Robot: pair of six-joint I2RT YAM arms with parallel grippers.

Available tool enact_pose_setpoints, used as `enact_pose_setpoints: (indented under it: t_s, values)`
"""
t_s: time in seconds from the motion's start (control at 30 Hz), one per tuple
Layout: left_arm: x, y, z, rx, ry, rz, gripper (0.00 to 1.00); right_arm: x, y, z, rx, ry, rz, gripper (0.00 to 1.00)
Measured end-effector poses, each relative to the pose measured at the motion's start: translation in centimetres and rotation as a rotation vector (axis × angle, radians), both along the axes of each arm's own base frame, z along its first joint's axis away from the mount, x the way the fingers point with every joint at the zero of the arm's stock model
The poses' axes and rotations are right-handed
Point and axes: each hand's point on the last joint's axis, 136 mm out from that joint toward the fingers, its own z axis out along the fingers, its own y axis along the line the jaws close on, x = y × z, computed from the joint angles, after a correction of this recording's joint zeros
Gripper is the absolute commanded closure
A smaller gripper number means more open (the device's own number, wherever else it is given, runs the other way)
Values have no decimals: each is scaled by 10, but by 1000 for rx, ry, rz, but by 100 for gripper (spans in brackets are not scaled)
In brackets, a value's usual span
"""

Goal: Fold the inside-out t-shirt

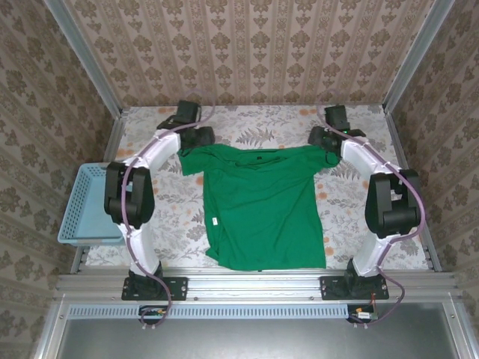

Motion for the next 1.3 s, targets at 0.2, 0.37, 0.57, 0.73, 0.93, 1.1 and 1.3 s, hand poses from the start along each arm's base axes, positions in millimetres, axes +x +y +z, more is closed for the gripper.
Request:
enact_pose_setpoints:
  t_s: [0.2,0.37,0.57,0.73,0.93,1.1,1.3]
  values:
    - [-29,-67,-24,11,35,-193,38,11,78,-30,29,48,200,37]
    - [-38,-79,-61,32,107,-247,39,14,116,-50,34,82,299,37]
    - [-41,-82,-74,30,136,-268,45,14,139,-60,31,105,359,41]
    - [-38,-86,-75,24,136,-284,68,22,144,-71,20,121,371,58]
    - [-29,-96,-81,3,138,-302,90,28,143,-85,4,154,358,89]
    - [-25,-96,-81,-40,143,-292,100,33,139,-80,10,143,337,100]
    - [-5,-90,-71,-109,97,-251,100,61,125,-47,29,66,297,100]
